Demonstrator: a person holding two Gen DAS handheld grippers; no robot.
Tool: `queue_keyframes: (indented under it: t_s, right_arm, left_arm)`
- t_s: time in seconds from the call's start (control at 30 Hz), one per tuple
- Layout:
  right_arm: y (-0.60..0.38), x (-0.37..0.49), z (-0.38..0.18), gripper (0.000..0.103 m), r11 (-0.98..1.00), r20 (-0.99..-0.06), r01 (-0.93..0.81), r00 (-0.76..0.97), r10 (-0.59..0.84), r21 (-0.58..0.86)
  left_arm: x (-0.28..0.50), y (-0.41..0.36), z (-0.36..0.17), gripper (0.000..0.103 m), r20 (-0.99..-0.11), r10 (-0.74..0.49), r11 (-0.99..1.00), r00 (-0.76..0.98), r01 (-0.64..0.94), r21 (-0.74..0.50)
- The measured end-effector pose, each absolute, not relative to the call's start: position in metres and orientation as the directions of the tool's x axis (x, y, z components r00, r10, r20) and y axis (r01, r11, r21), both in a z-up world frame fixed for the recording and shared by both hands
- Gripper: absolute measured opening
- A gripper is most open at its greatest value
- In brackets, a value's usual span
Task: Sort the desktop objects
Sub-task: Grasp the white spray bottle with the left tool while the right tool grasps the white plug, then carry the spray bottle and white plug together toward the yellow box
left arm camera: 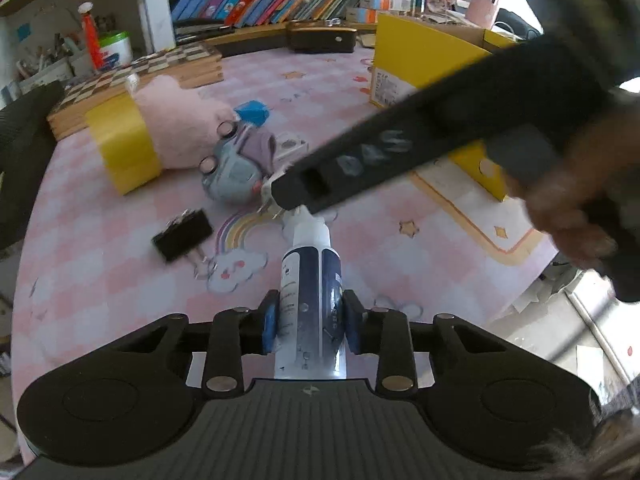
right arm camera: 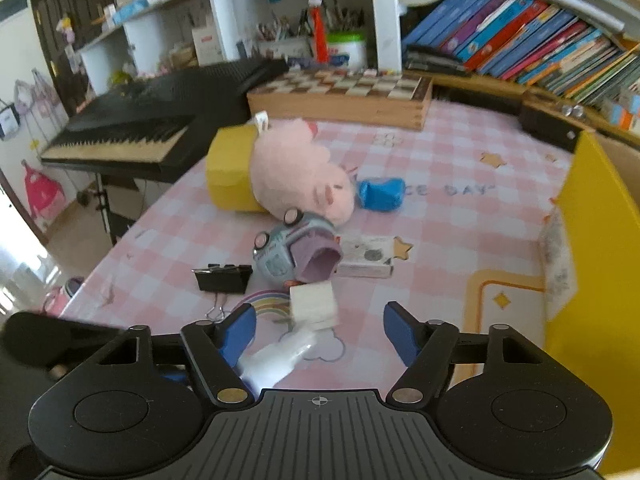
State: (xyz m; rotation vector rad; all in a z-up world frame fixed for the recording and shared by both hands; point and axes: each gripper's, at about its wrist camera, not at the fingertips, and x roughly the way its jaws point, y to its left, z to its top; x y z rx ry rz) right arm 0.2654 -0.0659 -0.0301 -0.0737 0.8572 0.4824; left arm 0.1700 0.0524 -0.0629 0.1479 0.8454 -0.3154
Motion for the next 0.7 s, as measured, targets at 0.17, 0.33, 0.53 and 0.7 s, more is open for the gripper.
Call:
queue_keyframes:
  t_s: [0.17,0.33,0.53,0.7]
  right_arm:
    - [-0.053,0.273,-0.040,0.062,0.882,-0.750,-0.457,0.541,0.380,0.117]
    - [-0.044,0.275,-0.051,0.056,0.858,-0.762,-0.510,0.530,0.373,0.065]
    - [-0.044,0.273,-0.056,0.042,0.831,-0.746,-0.556,0.545,0.382,0.020]
    - [-0.050,0.265,-0.051,0.042,0.840,-0.740,-0.541,0.552,0.385,0.034]
  left_arm:
    - [0.149,0.074,-0.062,0.030,-0.758,-0.157,0.977,0.633,0.212,-0.025]
    - [0.134,0.099,-0.059,0.030,-0.748,-0.118,0.993,0.653,0.062,-0.102]
    - [0.124,0.122,-0.053,0.030,-0.714,-0.093,0.972,0.694,-0.093,-0.217]
    - [0.122,0.125,-0.047,0.030,-0.695,-0.081,0.964,0.715,-0.121,-0.236]
